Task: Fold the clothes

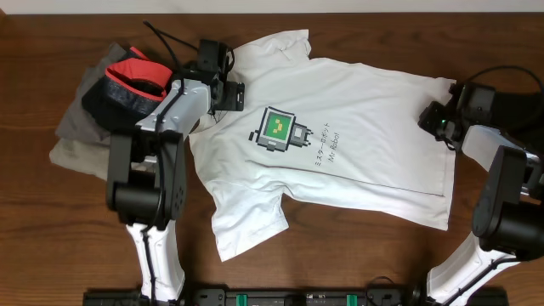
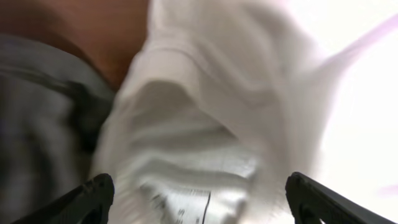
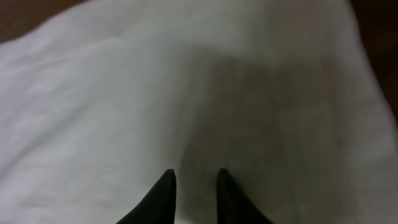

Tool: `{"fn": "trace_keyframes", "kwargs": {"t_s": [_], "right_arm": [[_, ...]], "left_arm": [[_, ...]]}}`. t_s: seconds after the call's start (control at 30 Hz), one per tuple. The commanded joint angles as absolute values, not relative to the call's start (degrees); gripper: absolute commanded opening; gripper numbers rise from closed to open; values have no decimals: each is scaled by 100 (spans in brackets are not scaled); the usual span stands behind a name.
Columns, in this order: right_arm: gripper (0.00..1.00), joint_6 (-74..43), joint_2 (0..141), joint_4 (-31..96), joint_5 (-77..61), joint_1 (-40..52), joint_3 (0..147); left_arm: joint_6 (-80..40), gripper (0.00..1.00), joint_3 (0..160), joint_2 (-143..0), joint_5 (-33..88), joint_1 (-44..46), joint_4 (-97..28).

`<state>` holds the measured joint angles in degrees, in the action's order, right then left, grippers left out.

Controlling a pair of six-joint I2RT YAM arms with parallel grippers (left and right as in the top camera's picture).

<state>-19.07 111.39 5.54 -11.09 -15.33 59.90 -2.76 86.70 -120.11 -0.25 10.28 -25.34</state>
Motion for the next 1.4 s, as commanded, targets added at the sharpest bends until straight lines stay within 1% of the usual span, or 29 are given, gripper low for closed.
{"fn": "trace_keyframes", "kwargs": {"t_s": [0.0,0.1,0.2,0.27,0.37,0.43,0.53,0.57,0.63,0.7,0.93,1.03,1.1,1.27,1.37], "right_arm": [[20,-2126,11365,1007,34,-1629,5979],[19,-2185,11340,1444,777,-1765,5988],[19,-2137,11336,1542,711,-1885,6012],[20,-1741,11334,1441,134,-1931,6069],[28,-1127,11297,1441,-926,-1981,6257],[32,-910,11161,1570,-1577,-2025,6392],[35,-729,10753,1640,-2416,-2117,6449],[35,-670,10582,1656,-2633,-2150,6449],[36,-648,10158,1743,-2961,-2215,6449],[38,-652,9662,1933,-3124,-2261,6449],[46,-657,7966,3317,-3065,-2285,6449],[49,-790,7467,4051,-2714,-2285,6449],[50,-1059,7164,4718,-2215,-2287,6449],[50,-1070,7028,5575,-2080,-2285,6447],[51,-1066,7054,5905,-2051,-2287,6412]], "left_arm": [[-270,92,8661,-11334,-152,1009,-2578],[-270,95,8661,-11008,-150,1009,-2700],[-270,96,8661,-10753,-150,1011,-2853],[-270,97,8661,-10669,-150,1011,-3004],[-270,97,8661,-10648,119,1009,-3387],[-268,97,8659,-10648,349,1009,-3791],[-268,97,8659,-10645,364,1009,-4338],[-266,95,8659,-10634,364,1009,-4506],[-209,89,8659,-10575,360,1004,-4840],[-176,88,8661,-10466,362,1004,-5103],[-183,88,8661,-9835,360,998,-6064],[-217,88,8659,-9537,357,993,-6488],[-423,88,8659,-9288,360,987,-6882],[-974,88,8615,-9118,364,937,-7566],[-1251,88,8320,-9118,478,930,-7817]]}}
